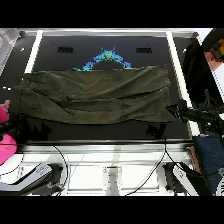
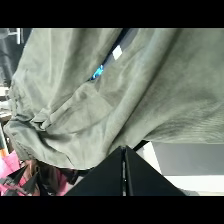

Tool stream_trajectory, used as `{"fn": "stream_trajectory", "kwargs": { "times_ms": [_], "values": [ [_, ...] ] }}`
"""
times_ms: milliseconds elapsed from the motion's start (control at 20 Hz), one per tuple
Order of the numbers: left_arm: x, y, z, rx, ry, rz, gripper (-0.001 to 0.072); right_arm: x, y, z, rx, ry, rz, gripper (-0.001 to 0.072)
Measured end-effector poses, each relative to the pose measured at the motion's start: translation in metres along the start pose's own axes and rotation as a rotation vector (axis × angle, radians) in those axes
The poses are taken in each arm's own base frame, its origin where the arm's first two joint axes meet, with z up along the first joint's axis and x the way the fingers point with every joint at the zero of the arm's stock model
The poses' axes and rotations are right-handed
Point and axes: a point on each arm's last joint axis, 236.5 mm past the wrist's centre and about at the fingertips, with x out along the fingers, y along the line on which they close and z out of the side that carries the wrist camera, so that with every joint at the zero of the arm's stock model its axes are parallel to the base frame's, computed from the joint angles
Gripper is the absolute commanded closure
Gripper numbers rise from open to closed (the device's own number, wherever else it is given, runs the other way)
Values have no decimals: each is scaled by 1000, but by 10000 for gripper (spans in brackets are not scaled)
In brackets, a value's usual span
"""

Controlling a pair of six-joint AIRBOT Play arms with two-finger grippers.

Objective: Fold the clothes and pants, and hang the long-sleeved shirts on hangers.

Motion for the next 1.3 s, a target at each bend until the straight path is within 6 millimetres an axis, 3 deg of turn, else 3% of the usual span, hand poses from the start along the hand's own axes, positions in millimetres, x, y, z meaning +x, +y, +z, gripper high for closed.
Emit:
{"fn": "stream_trajectory", "kwargs": {
  "times_ms": [500,550,650,1000,1300],
  "values": [
    [48,4,-3,-56,17,-15,244,-1,9,-13,8,55,39,700],
    [50,2,-3,-61,14,-26,354,-1,10,-15,7,62,41,700],
    [55,2,-2,-60,8,-33,664,-1,11,-17,8,71,44,699],
    [54,-20,1,-11,-13,-86,666,0,7,-11,13,46,32,703],
    [29,-75,-4,189,-63,-156,667,-1,-22,-1,32,0,-79,703]
  ]
}}
